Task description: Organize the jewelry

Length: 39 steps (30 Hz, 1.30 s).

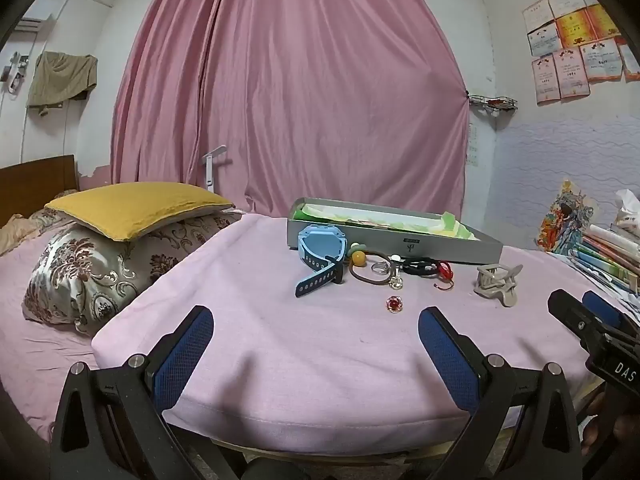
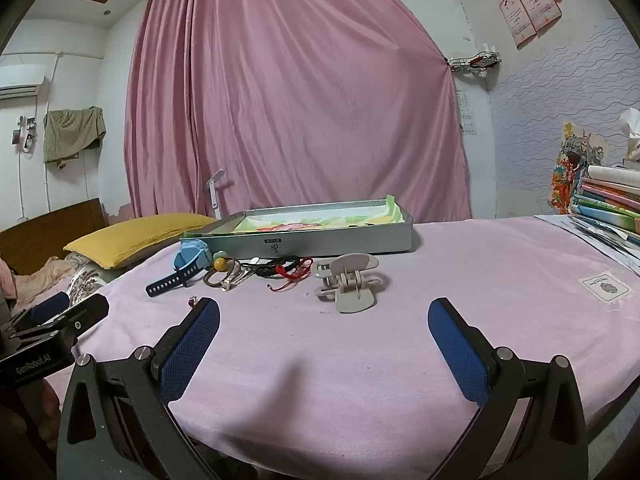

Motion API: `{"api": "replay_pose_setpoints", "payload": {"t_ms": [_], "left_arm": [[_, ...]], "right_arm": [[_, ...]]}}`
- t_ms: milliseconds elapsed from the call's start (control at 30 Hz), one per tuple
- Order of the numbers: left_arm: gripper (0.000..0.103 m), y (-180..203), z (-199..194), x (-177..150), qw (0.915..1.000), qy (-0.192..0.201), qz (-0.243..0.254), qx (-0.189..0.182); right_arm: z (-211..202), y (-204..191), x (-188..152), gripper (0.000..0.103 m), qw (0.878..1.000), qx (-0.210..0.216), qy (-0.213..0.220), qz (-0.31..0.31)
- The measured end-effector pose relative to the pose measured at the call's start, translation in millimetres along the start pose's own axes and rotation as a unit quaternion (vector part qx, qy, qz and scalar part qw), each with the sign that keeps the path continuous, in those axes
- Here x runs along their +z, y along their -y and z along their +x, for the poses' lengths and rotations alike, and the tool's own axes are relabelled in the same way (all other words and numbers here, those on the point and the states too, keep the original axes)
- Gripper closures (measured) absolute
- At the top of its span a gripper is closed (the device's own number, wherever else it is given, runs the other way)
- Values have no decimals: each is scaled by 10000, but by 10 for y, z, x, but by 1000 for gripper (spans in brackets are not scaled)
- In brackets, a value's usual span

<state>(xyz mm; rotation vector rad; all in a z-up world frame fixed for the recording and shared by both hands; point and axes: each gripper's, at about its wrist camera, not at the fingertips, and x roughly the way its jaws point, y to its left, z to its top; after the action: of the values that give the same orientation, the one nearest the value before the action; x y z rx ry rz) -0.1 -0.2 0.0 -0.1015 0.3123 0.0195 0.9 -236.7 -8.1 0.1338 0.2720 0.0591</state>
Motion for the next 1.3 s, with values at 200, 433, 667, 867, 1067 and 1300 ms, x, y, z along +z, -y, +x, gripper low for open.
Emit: {"api": "replay_pose_setpoints", "payload": {"t_ms": [200,433,667,867,1067,1300], "left_arm": [[0,2,-7,5,10000,16,-9,36],[0,-1,0,3,10000,-1,-5,-8],[0,48,19,17,10000,-21,-13,-22],[0,50,-7,22,10000,-20,-14,-24],[0,41,-5,19,10000,-17,-18,-26],[0,38,-4,19,10000,-21,-20,-26]], "right_arm": [[-4,1,-2,1,10000,5,10,5],[-5,2,-2,1,10000,1,-2,4],[-15,4,3,1,10000,7,7,2],[-12,4,4,1,10000,3,9,4],[-12,4,4,1,10000,5,11,4],[-12,8,3,1,10000,5,14,6]]}}
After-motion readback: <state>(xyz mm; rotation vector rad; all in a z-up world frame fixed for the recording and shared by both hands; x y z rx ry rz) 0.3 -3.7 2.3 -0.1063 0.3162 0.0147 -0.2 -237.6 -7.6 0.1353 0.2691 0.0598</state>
